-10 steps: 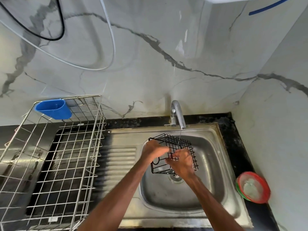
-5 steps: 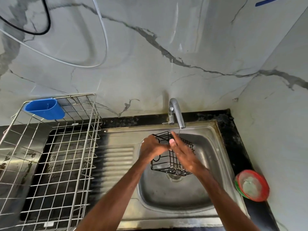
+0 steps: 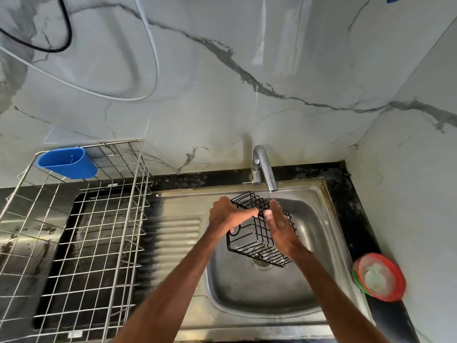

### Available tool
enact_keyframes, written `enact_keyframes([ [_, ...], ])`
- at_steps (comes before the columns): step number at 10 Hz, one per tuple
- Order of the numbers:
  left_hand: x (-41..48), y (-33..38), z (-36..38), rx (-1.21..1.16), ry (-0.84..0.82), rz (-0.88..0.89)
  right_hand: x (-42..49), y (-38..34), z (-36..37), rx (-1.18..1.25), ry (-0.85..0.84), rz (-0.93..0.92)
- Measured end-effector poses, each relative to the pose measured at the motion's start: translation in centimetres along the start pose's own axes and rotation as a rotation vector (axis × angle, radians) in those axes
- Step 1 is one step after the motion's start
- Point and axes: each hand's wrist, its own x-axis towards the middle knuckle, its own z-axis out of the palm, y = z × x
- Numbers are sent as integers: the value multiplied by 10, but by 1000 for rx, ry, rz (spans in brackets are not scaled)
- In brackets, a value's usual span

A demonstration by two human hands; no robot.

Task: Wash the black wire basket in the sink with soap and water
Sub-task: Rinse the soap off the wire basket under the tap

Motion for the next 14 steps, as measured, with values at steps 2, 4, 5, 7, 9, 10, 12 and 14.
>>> enact_keyframes([
  [2,3,-10,-10,-51,-20,-36,-25,-66,22,295,-95,-112],
  [4,5,-11,-26,-89,12,-33,-3,-18,-20,151,72,49],
  [5,4,-8,-29,-63,3,-14,-3,-5,-29,-58,45,138],
  [7,2,0,-15,10,7,30,-18,-55,2,276,-101,-340],
  [9,2,5,-14,14,-3,36,-5,-72,-7,187,-49,-280],
  [10,6,4,-18,-73,0,-14,7,-48,-17,116,45,-127],
  [12,15,0,-20,-54,0,-43,12,-22,-26,160,-10,105],
  [14,23,12,-17,32,-30,-28,2,-76,1,292,-104,-104],
])
